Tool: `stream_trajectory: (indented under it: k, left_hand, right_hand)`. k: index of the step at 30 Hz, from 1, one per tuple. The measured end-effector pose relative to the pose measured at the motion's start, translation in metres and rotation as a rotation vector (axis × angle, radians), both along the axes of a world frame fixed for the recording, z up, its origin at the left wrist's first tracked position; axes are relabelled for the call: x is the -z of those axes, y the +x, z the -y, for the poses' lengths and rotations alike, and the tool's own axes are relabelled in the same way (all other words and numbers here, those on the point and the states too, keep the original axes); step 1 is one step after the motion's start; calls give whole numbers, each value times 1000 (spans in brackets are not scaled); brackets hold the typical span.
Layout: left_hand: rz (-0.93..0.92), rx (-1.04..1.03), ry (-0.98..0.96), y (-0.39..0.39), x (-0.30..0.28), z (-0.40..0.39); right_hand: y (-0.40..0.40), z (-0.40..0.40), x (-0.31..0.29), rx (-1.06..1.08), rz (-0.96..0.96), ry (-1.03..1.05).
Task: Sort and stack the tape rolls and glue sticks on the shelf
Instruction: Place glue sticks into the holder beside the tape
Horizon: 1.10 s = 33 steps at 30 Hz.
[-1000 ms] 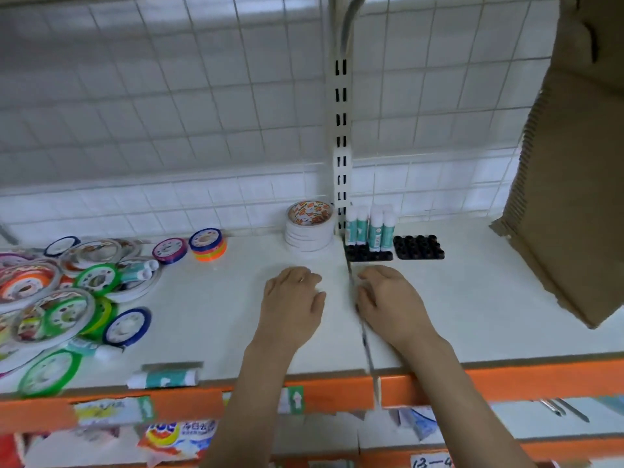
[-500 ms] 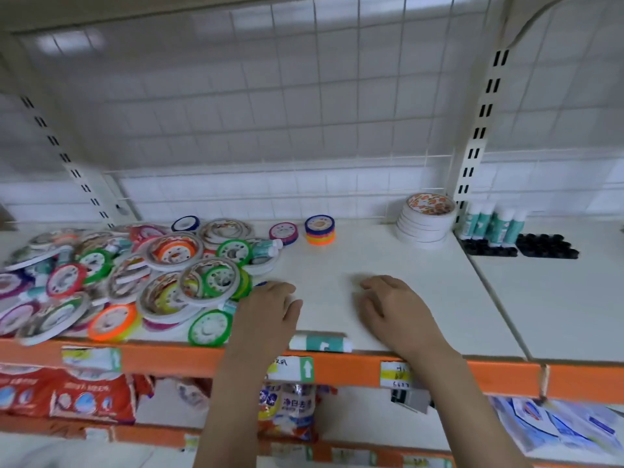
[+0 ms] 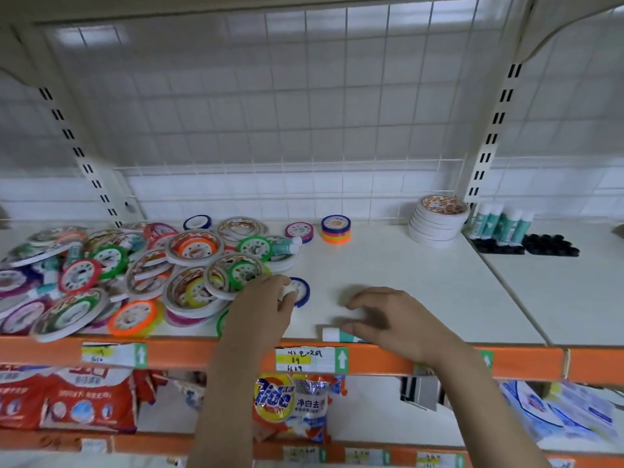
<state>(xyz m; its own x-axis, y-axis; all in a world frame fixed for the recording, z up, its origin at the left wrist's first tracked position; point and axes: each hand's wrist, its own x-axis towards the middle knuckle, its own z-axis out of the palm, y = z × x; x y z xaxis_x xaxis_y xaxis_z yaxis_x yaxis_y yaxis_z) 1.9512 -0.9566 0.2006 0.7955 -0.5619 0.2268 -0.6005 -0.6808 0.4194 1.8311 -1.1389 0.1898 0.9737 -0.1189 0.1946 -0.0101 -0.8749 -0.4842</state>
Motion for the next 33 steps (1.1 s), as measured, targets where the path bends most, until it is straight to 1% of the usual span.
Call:
stream_trajectory:
  k: [6,10,16,18,20,23,27,33]
  left_hand:
    - [26,30,-33,3,2,-10]
    - [73,22,8,5,-1,-14]
    - [11,55,32,7,2,-9]
    - [-19,63,74,9,3,-9]
    - [-41,79,162,9,4,-8]
    - [-11,85,262,9,7,-4]
    - [35,72,218,10,8,0]
    - [52,130,27,4,4,15]
  right_hand:
    - [0,-2,1,21,10,-60]
    - [0,0,6,-3,-25,-7]
    - [9,6,13,20,6,-58]
    - [10,7,14,34,14,-59]
    - [12,6,14,29,0,-64]
    - [13,5,14,40,-21,-69]
    - [9,5,13,101,41,-59]
    - [-5,22,9,231,147,-19]
